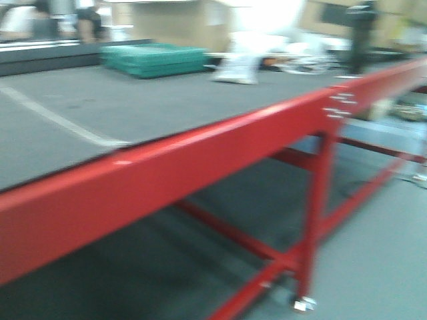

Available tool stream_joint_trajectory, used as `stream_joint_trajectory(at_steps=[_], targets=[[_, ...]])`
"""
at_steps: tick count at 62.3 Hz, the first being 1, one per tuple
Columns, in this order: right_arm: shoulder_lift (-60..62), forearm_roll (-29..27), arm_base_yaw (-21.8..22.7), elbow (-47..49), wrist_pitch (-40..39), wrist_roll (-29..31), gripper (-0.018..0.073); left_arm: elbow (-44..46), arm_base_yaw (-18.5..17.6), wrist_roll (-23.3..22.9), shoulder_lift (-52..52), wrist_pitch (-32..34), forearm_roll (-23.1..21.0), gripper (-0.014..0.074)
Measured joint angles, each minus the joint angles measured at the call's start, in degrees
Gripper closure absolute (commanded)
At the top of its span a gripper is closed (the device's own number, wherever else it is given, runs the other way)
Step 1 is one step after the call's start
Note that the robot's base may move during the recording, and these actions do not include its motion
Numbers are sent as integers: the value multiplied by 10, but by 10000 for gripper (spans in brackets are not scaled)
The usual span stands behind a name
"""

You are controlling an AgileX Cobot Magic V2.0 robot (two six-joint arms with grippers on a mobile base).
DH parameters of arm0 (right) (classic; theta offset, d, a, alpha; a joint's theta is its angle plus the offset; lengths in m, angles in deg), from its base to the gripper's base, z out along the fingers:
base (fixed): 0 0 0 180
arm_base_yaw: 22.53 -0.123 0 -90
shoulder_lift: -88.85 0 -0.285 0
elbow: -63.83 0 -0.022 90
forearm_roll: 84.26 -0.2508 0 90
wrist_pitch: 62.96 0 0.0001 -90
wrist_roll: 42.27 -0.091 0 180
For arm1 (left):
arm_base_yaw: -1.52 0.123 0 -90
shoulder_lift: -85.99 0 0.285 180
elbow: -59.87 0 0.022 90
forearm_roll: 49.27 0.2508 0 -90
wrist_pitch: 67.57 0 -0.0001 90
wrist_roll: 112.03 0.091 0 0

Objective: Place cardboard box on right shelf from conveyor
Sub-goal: 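Drive to the steel shelf rack holding the box in the right gripper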

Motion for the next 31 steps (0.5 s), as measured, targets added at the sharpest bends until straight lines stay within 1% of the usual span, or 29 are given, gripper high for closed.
stream_joint_trajectory(at_steps=[31], targets=[[0, 0, 0, 0, 0, 0, 157, 0, 0, 0, 0, 0, 0, 715]])
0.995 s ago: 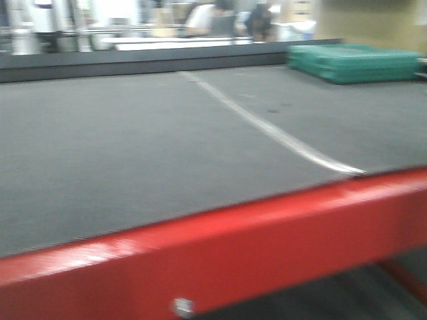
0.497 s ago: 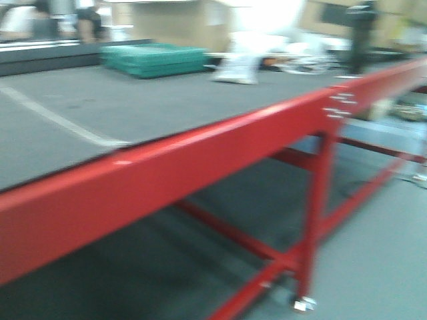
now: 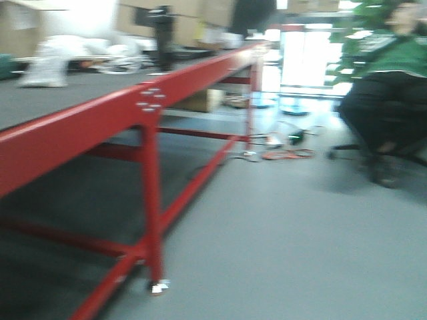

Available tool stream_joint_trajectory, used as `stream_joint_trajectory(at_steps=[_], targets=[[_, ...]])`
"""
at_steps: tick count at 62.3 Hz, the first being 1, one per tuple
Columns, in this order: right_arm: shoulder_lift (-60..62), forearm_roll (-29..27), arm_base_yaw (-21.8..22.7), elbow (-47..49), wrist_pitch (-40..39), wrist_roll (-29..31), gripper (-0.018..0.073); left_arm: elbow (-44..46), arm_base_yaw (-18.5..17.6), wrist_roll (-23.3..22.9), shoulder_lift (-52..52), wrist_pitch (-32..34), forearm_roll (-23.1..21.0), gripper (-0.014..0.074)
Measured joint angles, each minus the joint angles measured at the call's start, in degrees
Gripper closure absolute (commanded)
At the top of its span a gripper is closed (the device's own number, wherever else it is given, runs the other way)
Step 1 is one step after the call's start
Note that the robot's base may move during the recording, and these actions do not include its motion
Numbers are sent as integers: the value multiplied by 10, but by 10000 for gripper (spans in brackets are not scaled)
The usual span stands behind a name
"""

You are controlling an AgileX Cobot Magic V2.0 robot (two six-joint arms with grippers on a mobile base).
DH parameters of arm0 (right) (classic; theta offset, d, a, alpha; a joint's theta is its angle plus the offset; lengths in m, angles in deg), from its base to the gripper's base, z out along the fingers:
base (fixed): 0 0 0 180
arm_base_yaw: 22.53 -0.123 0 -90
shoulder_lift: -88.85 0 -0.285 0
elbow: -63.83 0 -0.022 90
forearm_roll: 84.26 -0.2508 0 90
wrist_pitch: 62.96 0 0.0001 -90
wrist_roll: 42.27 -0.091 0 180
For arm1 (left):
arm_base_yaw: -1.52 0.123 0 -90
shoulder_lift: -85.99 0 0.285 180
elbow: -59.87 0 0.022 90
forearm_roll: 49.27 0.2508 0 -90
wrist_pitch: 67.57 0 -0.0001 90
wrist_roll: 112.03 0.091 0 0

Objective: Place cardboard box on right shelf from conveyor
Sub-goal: 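Drive to the steel shelf rack holding the box in the right gripper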

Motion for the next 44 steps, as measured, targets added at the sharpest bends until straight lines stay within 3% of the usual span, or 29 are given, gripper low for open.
stream_joint_trajectory(at_steps=[44], targets=[[1, 0, 3, 0, 0, 0, 157, 0, 0, 0, 0, 0, 0, 715]])
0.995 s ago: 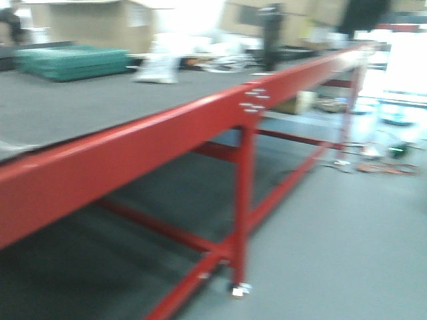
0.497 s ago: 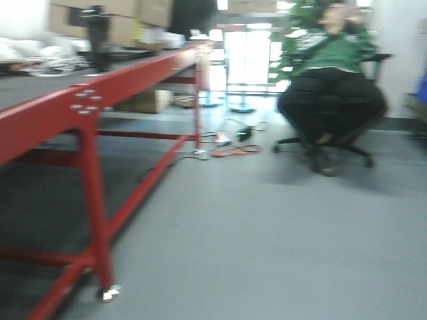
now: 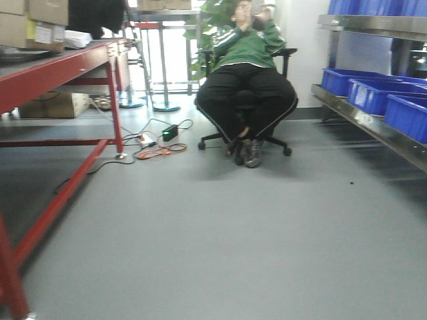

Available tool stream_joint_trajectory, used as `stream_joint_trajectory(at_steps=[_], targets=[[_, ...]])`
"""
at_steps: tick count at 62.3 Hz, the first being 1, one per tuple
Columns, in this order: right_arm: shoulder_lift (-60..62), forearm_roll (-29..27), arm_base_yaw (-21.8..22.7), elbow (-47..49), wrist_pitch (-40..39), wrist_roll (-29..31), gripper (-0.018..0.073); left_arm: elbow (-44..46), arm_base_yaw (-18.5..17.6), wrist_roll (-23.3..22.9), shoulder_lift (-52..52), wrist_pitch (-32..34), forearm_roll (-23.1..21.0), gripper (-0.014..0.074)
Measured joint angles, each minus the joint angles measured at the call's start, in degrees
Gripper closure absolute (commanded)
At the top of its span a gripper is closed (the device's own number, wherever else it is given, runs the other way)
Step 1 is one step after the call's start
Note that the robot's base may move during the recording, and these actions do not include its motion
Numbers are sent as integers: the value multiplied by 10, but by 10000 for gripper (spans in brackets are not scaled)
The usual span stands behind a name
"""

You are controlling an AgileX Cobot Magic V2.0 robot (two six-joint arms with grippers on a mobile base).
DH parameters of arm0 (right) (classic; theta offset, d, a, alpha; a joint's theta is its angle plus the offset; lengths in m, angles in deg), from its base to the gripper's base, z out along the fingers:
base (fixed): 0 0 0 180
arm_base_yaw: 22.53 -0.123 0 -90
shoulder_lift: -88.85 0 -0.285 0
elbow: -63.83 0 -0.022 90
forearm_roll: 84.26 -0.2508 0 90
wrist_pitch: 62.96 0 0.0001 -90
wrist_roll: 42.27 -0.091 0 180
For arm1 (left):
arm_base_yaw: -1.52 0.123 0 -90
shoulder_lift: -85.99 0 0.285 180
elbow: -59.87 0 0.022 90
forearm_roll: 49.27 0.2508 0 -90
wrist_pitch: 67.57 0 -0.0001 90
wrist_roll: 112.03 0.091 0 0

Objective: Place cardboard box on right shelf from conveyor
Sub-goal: 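Drive to the steel shelf rack holding the box in the right gripper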

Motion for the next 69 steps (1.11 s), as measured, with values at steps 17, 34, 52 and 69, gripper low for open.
stream_joint_trajectory(at_steps=[17, 34, 52, 69], targets=[[0, 0, 0, 0, 0, 0, 157, 0, 0, 0, 0, 0, 0, 715], [0, 0, 0, 0, 0, 0, 157, 0, 0, 0, 0, 0, 0, 715], [0, 0, 0, 0, 0, 0, 157, 0, 0, 0, 0, 0, 0, 715], [0, 0, 0, 0, 0, 0, 157, 0, 0, 0, 0, 0, 0, 715]])
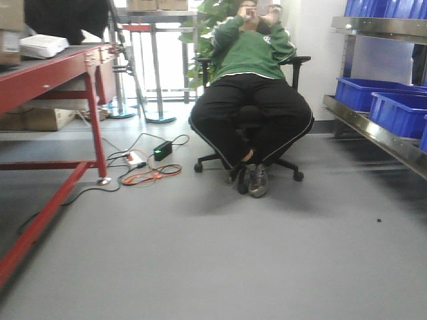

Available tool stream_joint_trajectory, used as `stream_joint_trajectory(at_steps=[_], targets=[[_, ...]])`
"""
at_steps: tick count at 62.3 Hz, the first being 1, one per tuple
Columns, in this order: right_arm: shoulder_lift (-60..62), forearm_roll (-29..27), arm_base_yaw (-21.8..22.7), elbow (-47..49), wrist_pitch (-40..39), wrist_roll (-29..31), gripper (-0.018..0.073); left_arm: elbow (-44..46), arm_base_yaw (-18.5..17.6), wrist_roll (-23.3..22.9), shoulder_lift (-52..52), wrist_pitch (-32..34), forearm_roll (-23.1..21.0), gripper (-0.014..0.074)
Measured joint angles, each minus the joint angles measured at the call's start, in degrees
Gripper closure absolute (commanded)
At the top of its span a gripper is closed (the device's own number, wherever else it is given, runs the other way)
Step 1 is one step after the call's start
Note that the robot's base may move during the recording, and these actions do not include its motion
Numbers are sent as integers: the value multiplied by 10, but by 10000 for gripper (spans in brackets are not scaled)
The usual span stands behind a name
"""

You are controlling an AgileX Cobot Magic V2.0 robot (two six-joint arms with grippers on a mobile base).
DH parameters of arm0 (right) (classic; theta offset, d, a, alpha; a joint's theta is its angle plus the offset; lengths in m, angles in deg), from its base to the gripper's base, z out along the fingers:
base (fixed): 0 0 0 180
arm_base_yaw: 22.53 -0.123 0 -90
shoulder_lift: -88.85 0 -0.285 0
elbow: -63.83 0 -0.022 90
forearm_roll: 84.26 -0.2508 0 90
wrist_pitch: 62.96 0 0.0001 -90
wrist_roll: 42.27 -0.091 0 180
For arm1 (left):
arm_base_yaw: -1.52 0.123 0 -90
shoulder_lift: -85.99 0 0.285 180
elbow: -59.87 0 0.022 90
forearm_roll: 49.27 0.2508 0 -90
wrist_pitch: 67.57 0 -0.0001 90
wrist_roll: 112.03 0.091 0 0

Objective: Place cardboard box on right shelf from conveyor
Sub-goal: 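Drive to the steel shelf rack holding the box in the right gripper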

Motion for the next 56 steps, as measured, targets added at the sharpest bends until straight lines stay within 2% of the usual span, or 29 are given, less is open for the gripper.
stream_joint_trajectory(at_steps=[56], targets=[[0, 0, 0, 0, 0, 0, 157, 0, 0, 0, 0, 0, 0, 715]])
